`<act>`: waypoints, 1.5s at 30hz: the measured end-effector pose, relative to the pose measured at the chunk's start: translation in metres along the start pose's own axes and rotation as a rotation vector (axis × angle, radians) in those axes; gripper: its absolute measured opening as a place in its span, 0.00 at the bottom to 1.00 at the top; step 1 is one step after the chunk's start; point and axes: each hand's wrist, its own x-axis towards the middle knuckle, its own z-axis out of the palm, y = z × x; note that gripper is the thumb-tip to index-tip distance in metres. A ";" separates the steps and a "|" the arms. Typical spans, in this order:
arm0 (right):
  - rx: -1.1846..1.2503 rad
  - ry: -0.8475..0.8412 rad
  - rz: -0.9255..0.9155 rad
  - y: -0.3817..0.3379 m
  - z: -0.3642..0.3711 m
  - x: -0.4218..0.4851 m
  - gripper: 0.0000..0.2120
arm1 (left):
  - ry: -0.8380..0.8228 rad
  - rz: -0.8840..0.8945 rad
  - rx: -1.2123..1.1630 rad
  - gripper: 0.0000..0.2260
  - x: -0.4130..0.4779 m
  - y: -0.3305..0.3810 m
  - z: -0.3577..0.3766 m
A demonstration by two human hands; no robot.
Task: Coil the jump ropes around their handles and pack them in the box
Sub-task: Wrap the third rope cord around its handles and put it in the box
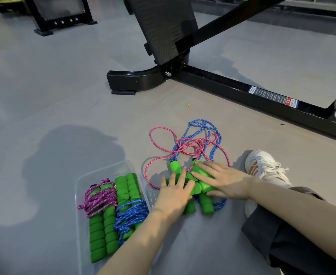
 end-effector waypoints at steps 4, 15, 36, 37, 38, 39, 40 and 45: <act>-0.034 0.075 -0.060 0.007 0.002 -0.005 0.28 | -0.041 0.053 0.115 0.24 -0.002 0.000 0.000; -0.052 0.126 -0.113 0.007 0.003 -0.005 0.29 | -0.078 0.095 0.190 0.25 0.005 -0.010 -0.004; 0.071 0.396 -0.129 0.018 -0.099 0.046 0.32 | 0.678 0.343 0.527 0.22 -0.019 -0.093 -0.088; 0.058 0.416 -0.138 0.014 -0.112 0.052 0.32 | 0.674 0.350 0.564 0.23 -0.030 -0.104 -0.099; 0.049 0.430 -0.145 0.009 -0.125 0.058 0.32 | 0.658 0.374 0.619 0.23 -0.041 -0.115 -0.109; 0.040 0.442 -0.151 0.003 -0.136 0.063 0.31 | 0.647 0.404 0.651 0.23 -0.055 -0.126 -0.120; 0.030 0.451 -0.161 -0.003 -0.147 0.069 0.32 | 0.658 0.421 0.660 0.23 -0.069 -0.134 -0.132; -0.011 0.457 -0.209 -0.030 -0.183 0.086 0.33 | 0.600 0.390 0.701 0.30 -0.122 -0.153 -0.153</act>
